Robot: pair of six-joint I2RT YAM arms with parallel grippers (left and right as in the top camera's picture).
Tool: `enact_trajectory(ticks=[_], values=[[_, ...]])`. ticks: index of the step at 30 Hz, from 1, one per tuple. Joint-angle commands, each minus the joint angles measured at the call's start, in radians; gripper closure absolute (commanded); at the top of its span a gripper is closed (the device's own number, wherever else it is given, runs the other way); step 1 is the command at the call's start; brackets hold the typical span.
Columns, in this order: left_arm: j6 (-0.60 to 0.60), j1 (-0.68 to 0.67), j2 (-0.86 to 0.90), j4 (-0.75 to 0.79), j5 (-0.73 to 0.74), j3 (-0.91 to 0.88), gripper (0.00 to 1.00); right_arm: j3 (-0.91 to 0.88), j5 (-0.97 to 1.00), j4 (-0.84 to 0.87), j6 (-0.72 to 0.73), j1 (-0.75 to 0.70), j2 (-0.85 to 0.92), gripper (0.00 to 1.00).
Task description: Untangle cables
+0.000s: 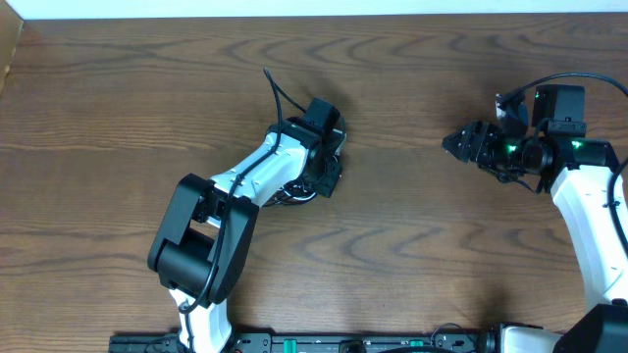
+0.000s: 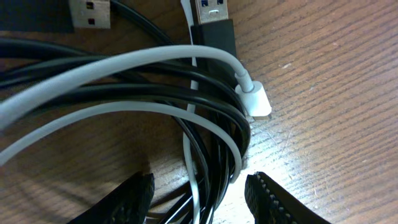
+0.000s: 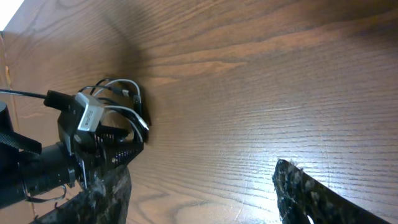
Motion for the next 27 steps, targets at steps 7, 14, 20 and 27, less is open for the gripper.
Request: enact_trajectory(ticks=[7, 14, 20, 27], values=[[0.013, -0.026, 0.078, 0.015, -0.018, -0.002, 0.81, 0.01, 0.003, -0.002, -0.016, -0.004, 0.005, 0.29], [-0.087, -0.019, -0.111, 0.021, 0.105, 0.088, 0.92, 0.01, 0.002, -0.005, -0.015, -0.004, 0.005, 0.34], [-0.087, 0.016, -0.367, 0.039, 0.396, 0.14, 0.93, 0.01, -0.223, 0.037, -0.058, -0.004, -0.017, 0.43], [-0.12, 0.201, -0.403, 0.042, 0.964, 0.14, 0.93, 0.01, -0.527, 0.19, -0.059, -0.004, -0.069, 0.36]])
